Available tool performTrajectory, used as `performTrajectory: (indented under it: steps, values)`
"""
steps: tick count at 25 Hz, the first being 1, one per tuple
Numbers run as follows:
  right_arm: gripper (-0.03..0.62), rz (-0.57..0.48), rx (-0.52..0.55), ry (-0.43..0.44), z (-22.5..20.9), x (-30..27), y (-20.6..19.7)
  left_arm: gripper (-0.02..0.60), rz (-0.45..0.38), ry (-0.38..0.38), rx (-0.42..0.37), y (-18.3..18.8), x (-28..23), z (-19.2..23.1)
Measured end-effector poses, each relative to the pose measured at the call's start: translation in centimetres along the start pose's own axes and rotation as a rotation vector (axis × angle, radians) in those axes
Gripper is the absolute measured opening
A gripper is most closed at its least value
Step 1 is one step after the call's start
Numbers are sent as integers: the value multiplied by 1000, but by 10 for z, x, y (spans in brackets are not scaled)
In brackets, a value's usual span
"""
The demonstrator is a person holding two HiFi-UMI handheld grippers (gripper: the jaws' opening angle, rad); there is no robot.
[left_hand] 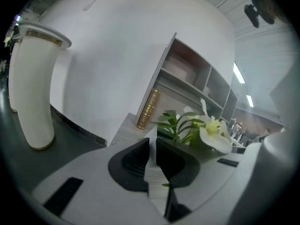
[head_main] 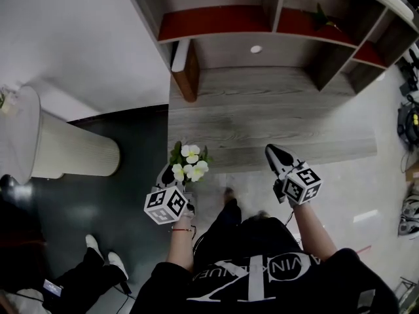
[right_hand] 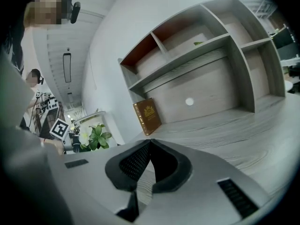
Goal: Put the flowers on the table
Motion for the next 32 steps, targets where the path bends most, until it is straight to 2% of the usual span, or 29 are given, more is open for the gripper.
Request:
performTrajectory:
  steps: [8, 14, 23, 32]
  values:
    - [11, 9, -3, -20, 2, -18, -2, 46, 39, -46, 29, -1, -30, 8]
    - [11, 25, -19, -30, -13, -29, 0, 46, 74, -64, 75, -5, -59, 5]
    - [11, 51, -22, -19, -40, -63, 15, 46, 107, -52, 129, 4, -103, 6]
    - [11, 88, -33, -6, -49, -79, 11, 46, 118, -45, 168, 5, -134, 10]
Point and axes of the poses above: the fingertips, and each gripper's own axes: x backward along the fingers, z to its left, y out of its top, the point moved 1 cm from there along x, backward along the fingers, and after that the axes turned 6 degrees about y, right-handed, at the moved point
